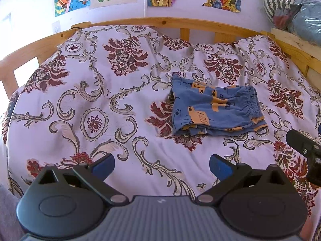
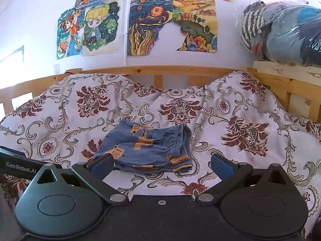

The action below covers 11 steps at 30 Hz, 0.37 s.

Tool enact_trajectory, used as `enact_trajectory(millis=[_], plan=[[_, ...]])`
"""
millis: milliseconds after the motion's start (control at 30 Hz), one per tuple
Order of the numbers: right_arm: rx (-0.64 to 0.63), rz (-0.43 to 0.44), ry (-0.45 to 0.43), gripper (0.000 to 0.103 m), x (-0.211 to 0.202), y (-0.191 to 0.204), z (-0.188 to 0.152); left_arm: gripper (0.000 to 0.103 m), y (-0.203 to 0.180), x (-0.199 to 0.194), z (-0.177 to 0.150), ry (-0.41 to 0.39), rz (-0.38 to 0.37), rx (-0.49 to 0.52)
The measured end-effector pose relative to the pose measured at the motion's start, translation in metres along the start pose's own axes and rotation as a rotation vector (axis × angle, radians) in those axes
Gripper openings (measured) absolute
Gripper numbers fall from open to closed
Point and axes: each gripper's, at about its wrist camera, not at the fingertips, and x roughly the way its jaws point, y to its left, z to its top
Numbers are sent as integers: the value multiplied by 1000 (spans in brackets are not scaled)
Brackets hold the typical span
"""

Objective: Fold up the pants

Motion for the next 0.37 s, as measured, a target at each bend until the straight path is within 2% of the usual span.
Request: enact_trajectory(millis=[367], plan=[[-31, 10, 1, 102, -3, -5, -1, 103, 0, 0, 0, 1, 0, 1]])
